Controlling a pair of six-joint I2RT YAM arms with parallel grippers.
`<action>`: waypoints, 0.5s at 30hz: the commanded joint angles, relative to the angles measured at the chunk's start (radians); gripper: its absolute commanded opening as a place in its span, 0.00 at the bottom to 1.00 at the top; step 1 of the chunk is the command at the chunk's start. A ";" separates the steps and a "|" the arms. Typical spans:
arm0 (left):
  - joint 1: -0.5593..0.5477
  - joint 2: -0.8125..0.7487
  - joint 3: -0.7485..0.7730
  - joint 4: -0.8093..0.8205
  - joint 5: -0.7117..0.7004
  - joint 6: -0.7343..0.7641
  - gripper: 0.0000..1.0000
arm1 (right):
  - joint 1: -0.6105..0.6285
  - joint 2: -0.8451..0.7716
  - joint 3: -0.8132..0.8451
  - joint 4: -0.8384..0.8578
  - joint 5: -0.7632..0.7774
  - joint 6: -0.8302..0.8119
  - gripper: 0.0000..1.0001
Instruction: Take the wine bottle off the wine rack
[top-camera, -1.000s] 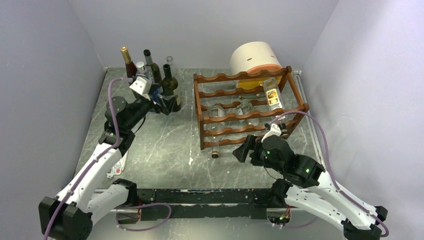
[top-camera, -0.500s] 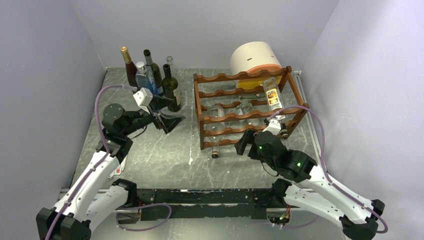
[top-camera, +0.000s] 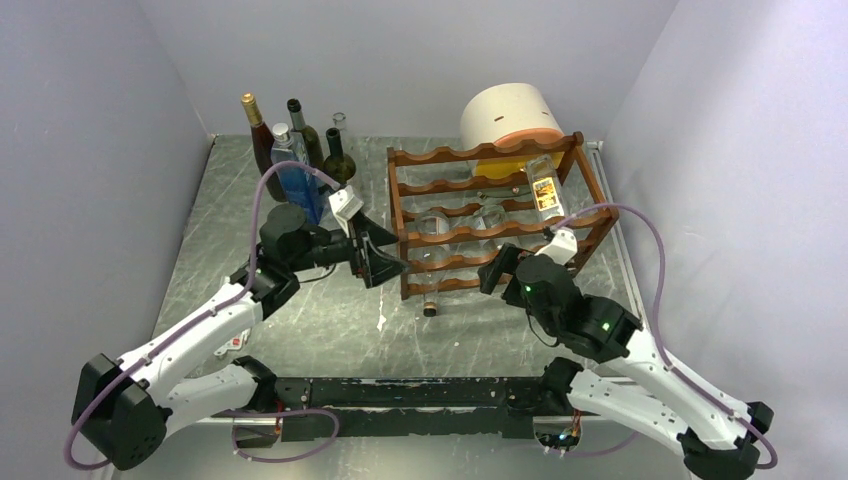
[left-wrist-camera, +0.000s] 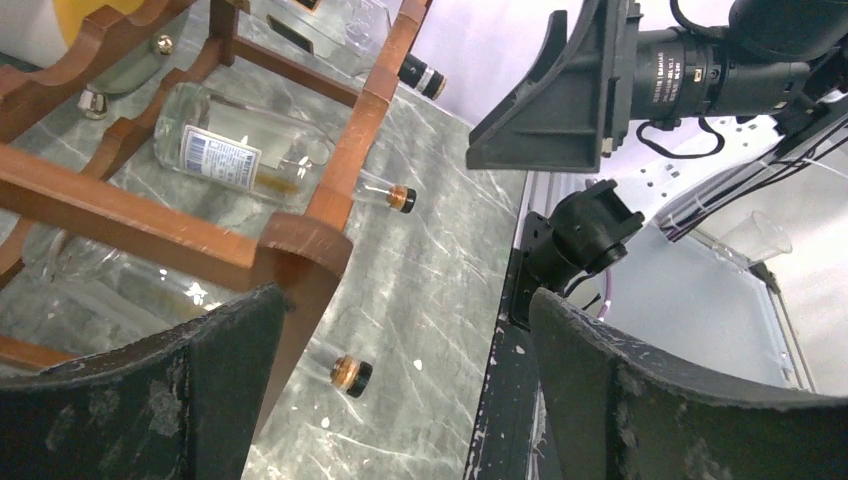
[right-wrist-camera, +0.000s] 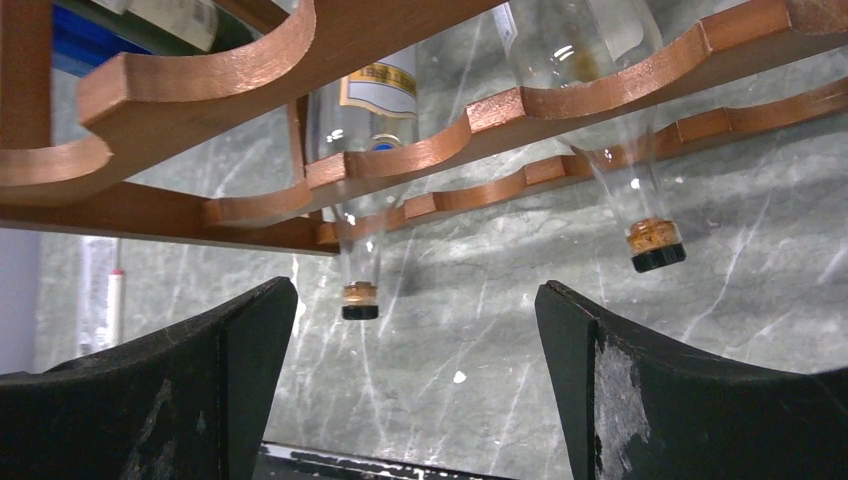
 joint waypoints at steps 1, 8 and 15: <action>-0.039 0.017 0.056 -0.088 -0.129 0.041 0.95 | -0.021 0.035 0.040 0.034 0.022 -0.038 0.95; -0.041 0.017 0.041 -0.105 -0.218 0.034 0.95 | -0.240 0.083 0.029 0.149 -0.238 -0.146 0.95; -0.042 0.062 0.089 -0.185 -0.338 0.051 0.95 | -0.717 0.125 0.036 0.140 -0.534 -0.245 0.91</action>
